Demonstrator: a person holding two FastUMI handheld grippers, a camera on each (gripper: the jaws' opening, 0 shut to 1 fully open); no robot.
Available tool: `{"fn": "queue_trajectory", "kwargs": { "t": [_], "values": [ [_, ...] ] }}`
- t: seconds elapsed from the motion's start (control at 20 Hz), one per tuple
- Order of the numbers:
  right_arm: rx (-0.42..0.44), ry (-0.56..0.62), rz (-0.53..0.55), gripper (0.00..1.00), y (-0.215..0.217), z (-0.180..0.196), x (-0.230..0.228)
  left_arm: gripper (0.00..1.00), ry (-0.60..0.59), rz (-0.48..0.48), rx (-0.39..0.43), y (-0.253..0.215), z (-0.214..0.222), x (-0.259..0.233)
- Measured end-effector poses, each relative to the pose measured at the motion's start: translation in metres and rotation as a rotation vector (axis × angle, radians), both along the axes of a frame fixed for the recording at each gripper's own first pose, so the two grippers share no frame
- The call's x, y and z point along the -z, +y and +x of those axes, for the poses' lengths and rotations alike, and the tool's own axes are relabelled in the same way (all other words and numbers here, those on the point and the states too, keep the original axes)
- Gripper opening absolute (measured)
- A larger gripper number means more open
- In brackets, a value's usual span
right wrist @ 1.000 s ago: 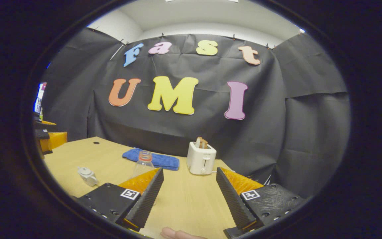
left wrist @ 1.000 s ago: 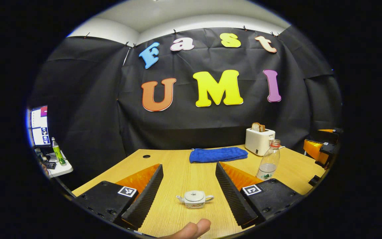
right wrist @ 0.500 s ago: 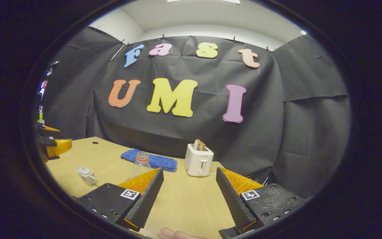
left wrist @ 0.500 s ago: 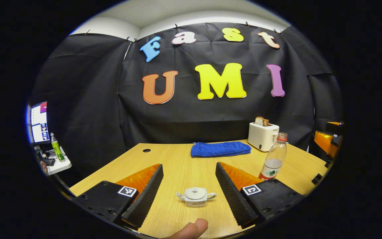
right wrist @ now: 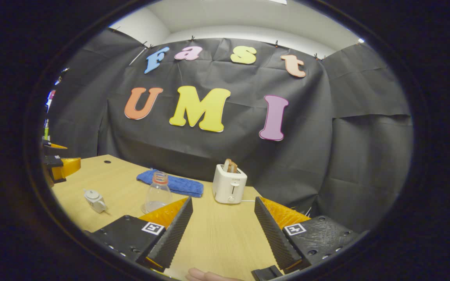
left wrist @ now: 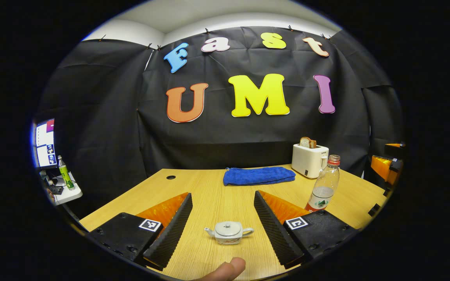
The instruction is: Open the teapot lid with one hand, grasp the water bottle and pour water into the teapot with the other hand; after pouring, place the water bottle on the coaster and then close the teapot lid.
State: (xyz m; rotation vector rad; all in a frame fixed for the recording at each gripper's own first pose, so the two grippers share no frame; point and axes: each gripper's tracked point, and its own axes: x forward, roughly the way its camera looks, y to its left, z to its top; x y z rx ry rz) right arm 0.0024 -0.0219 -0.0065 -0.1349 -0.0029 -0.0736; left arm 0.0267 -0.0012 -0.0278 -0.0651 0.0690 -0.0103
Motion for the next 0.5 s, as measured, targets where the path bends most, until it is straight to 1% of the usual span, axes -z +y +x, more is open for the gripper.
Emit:
{"fn": "queue_trajectory", "kwargs": {
  "t": [0.1,0.2,0.4,0.45,0.5],
  "values": [
    [0.004,0.004,0.003,0.97,-0.001,0.002,0.001,0.99,-0.017,-0.030,0.019,-0.005,0.006,0.001],
    [0.013,0.012,0.001,0.97,-0.003,0.004,0.003,0.99,-0.016,-0.040,0.033,-0.011,0.015,0.010],
    [0.020,0.022,-0.007,0.97,-0.006,0.007,0.007,0.97,-0.008,0.004,0.049,-0.018,0.033,0.032],
    [0.022,0.023,-0.006,0.97,-0.006,0.008,0.008,0.93,0.004,0.018,0.050,-0.019,0.038,0.040],
    [0.023,0.026,-0.003,0.97,-0.007,0.008,0.009,0.91,0.020,0.026,0.050,-0.019,0.042,0.048]
  ]
}}
